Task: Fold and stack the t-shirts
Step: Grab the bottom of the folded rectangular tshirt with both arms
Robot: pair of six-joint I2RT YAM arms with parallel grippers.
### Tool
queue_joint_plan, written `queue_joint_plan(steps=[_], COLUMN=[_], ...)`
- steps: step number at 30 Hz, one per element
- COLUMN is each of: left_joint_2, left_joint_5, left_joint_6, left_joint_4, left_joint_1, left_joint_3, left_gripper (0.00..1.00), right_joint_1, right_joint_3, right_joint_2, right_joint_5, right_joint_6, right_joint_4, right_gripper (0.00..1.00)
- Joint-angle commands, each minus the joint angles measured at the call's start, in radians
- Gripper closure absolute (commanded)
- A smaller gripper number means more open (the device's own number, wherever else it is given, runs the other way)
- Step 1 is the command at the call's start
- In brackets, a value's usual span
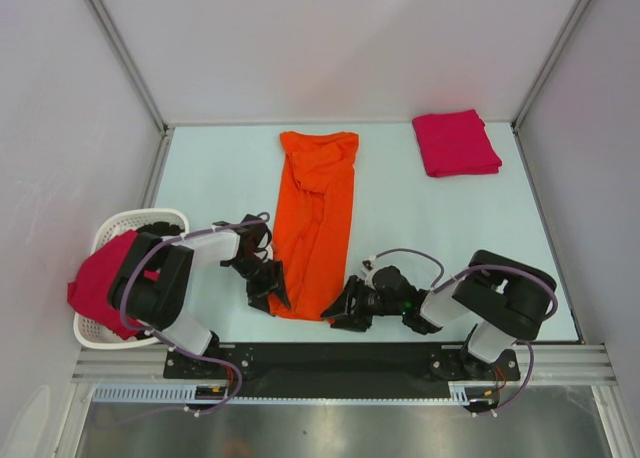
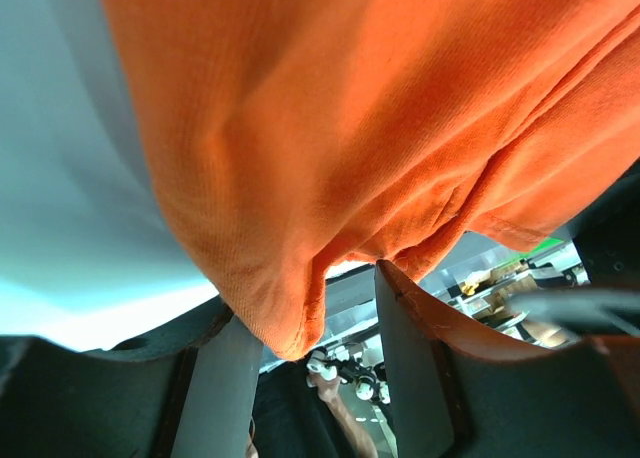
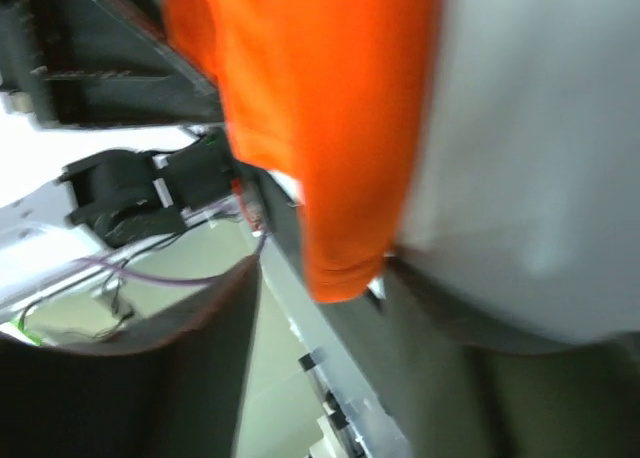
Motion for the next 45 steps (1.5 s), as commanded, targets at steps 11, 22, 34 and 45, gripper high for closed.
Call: queue_joint_plan(steps=[11, 22, 34, 45], left_joint_2=[0.05, 0.017, -0.185, -0.228], left_joint_5=[-0.194, -0.225, -0.237, -0.121], left_joint_6=[0.043, 0.046, 0.026, 0.06], left_joint_4=[0.091, 0.087, -0.004, -0.015], left_joint_1=[-0.022, -0.022, -0.022, -0.039], left_joint_3=[-0.027, -0.013, 0.014, 0.047], left_gripper=[0.49, 1.0, 1.0, 1.0], right_joint_1=[-0.007, -0.001, -0.006, -0.013], right_joint_3=[0.035, 0.191, 0.345, 0.435], right_joint_2=[-0.067, -0.2, -0.263, -0.214], right_joint_5=[0.185, 0.248, 0.279, 0.233], right_joint_6=[-0.161, -0.281, -0.384, -0.453], right_joint_4=[-0.641, -0.914, -1.098, -1.089], right_gripper=[1.0, 1.0, 1.0, 1.0])
